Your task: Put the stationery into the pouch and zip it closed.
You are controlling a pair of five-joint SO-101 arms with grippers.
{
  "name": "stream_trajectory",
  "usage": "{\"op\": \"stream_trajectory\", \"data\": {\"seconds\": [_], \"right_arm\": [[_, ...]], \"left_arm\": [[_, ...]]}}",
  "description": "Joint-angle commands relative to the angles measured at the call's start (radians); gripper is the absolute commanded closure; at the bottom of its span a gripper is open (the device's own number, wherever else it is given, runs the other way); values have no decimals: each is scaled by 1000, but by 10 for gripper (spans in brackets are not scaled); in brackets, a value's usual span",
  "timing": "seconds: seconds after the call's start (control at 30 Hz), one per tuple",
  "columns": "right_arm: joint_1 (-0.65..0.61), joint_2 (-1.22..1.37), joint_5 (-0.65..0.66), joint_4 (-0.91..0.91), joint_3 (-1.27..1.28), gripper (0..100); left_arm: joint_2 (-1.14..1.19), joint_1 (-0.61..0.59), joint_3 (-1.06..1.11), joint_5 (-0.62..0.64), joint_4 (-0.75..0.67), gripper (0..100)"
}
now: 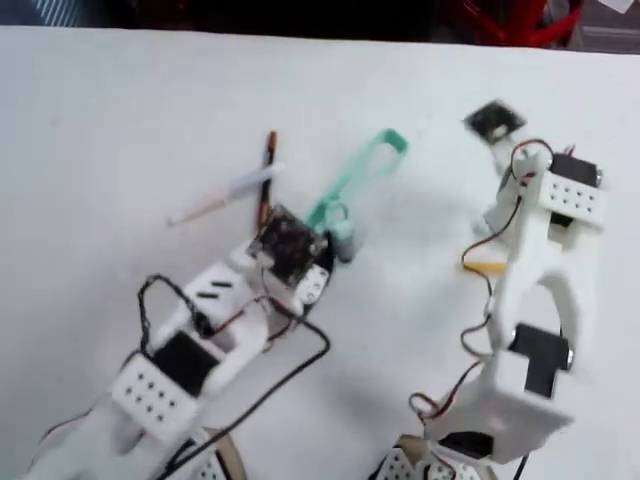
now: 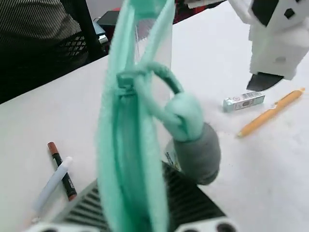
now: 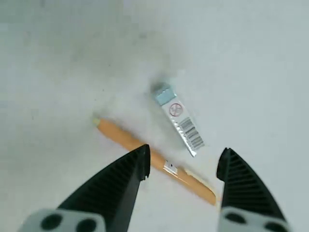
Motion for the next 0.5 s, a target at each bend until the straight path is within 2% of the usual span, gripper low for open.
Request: {"op": "stream_trajectory", "data": {"seconds": [0.0,0.23,0.47], "right_arm": [[7,73,166,-42,-32,765],[-5,245,180,-96,-198,765],[-8,392,305,-54,-341,765]], "left_arm": [[97,-39,9,0,-26,977],[97,-44,9,0,-29,977],[97,-62,15,-2,-31,977]]}}
